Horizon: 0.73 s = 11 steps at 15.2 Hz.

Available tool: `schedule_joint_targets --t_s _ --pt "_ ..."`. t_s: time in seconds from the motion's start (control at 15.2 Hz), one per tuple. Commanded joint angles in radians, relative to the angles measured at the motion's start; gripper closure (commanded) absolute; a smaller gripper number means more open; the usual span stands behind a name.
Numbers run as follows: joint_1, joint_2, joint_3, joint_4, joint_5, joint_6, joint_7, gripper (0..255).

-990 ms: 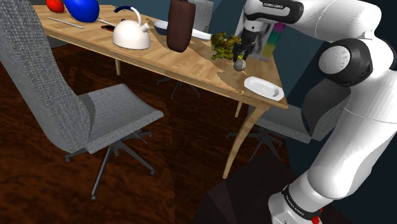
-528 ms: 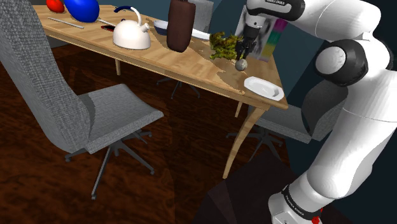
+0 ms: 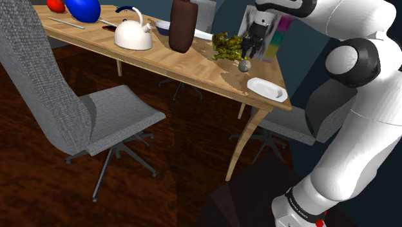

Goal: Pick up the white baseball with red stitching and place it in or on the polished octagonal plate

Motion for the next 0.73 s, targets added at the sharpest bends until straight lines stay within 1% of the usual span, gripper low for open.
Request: schedule_joint_targets --t_s 0.0,0.07,0.53,0.66 --pt "-0.007 -0.235 -0.011 -0.395 0.076 0.369 0.013 0" --pt "-0.010 -0.293 -0.015 -0.498 0.107 0.467 0.009 0" --pt "-0.006 -0.257 -0.011 -0.543 0.119 0.549 0.000 0" --pt "-0.006 -0.254 -0.010 -0.547 0.121 0.555 0.000 0"
